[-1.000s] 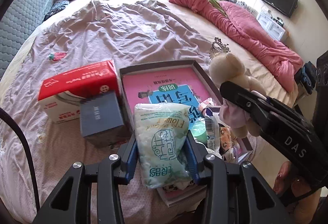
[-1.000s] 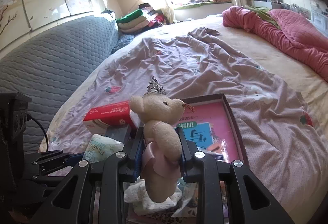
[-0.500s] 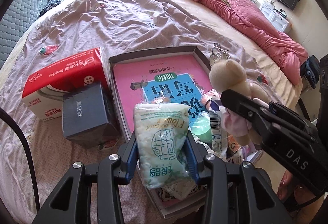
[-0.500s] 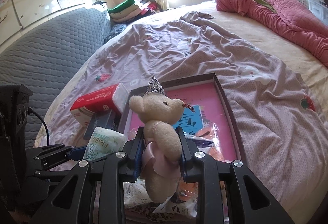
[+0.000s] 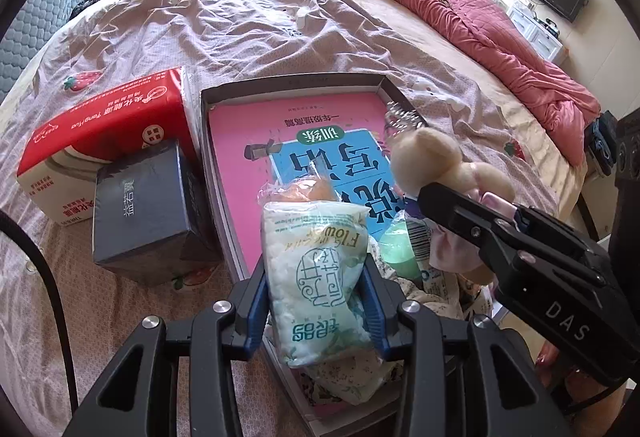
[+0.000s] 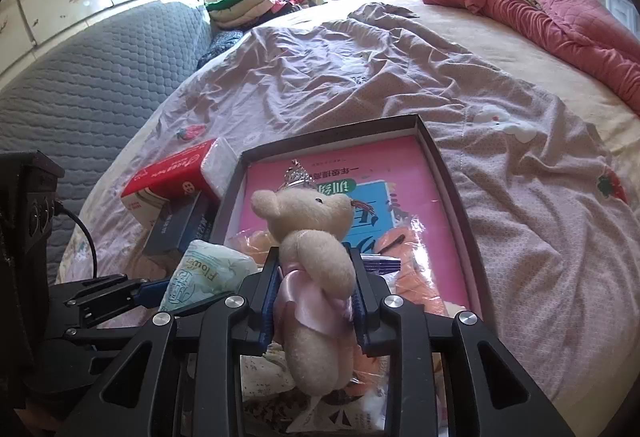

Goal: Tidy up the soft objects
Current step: 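Carry the wipe packet in the left tool while the right tool carries the teddy bear over the tray, then open the right tool to drop the teddy bear while the left tool releases the wipe packet into the tray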

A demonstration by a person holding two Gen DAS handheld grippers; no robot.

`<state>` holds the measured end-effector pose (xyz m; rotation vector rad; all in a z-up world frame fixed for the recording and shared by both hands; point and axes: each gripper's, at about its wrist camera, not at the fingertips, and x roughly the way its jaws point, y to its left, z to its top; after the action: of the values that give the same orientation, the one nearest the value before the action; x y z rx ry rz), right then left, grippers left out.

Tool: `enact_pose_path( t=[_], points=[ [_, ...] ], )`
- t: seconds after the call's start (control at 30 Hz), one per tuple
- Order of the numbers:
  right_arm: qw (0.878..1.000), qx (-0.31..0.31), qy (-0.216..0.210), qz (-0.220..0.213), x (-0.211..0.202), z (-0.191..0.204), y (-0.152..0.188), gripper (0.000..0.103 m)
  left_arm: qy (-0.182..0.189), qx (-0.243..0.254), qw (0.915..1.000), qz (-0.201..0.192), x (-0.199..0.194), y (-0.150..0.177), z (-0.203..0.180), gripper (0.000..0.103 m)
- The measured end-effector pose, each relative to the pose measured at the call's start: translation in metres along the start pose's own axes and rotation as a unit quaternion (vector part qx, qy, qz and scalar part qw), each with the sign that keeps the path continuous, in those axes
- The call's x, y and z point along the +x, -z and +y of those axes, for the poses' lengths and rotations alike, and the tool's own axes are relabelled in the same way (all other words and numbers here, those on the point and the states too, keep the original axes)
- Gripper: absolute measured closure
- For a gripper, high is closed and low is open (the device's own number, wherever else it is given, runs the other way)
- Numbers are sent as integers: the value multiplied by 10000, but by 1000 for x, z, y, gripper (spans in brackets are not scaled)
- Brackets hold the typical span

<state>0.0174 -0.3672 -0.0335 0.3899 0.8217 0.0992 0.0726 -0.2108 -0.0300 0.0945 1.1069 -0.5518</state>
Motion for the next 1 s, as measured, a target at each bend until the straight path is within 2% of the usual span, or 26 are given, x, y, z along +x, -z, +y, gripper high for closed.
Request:
enact_pose_path(
  t=[0.27,0.4,0.6,1.0],
  points=[
    [9989,193,-424,50,11,1,2,66,55,-1,10000,24,3,0,2,61],
    [9974,354,-619,96,14,-1,2,57,81,2,10000,32,4,0,1,60],
    [9970,424,-640,136,17,-3,2,52,97,15,9999,51,6,-2,0,60],
    [9968,549,-568,-139,3,-9,-1,47,107,46,9999,52,7,-4,-3,56]
  ],
)
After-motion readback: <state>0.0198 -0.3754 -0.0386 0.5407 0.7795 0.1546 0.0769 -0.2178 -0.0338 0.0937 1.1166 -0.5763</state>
